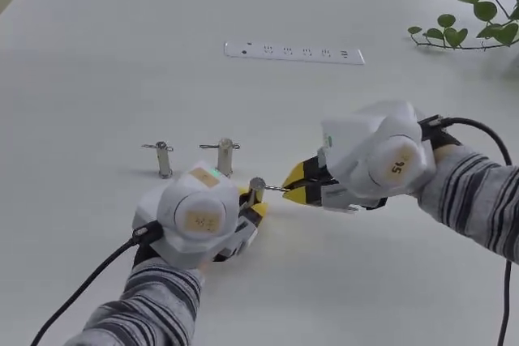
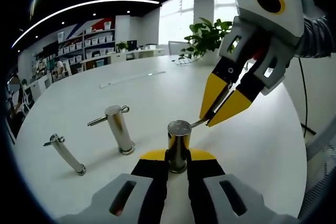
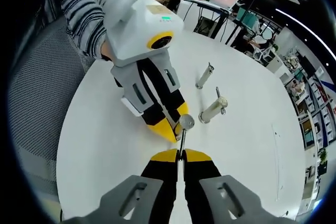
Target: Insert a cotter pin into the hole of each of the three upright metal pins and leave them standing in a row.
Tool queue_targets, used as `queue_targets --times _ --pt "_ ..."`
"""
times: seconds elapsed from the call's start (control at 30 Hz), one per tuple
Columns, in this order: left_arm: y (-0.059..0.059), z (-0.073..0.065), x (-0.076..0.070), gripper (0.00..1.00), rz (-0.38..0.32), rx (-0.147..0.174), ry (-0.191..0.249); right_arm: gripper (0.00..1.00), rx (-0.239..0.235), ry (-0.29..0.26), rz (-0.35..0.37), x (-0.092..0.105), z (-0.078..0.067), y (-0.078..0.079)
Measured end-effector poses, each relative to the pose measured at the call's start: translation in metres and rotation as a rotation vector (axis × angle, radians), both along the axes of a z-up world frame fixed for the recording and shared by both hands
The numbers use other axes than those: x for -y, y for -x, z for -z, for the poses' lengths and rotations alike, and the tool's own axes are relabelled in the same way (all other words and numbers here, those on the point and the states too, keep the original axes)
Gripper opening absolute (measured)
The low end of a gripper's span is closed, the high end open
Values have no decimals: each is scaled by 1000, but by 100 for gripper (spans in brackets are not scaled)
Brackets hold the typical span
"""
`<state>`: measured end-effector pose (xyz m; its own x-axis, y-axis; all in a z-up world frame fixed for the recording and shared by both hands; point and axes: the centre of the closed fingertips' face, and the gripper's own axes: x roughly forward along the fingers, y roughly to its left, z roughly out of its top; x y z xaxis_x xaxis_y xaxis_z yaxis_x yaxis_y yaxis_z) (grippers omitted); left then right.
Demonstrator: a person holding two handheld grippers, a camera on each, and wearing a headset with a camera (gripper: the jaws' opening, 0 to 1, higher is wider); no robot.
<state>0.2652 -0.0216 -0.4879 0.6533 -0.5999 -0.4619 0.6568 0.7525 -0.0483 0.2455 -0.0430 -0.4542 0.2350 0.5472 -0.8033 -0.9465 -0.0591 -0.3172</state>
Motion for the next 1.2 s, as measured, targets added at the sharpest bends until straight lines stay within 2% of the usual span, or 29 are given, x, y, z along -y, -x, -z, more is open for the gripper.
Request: queue_targets --times 0.13,0.6,0.97,1.07,1.2 --pt "0 0 1 10 -1 -2 1 0 -8 -16 10 -4 0 -2" --pt "-2 3 2 10 -34 -13 26 0 21 -13 -5 -14 -2 -4" --pt "-3 5 2 10 -60 -26 37 0 30 -38 -4 -21 -4 -5" --pt "-3 5 2 10 -65 -29 38 6 36 -42 6 -20 -7 -5" --pt "-3 5 2 10 -69 -31 39 6 29 -42 14 -17 -12 -3"
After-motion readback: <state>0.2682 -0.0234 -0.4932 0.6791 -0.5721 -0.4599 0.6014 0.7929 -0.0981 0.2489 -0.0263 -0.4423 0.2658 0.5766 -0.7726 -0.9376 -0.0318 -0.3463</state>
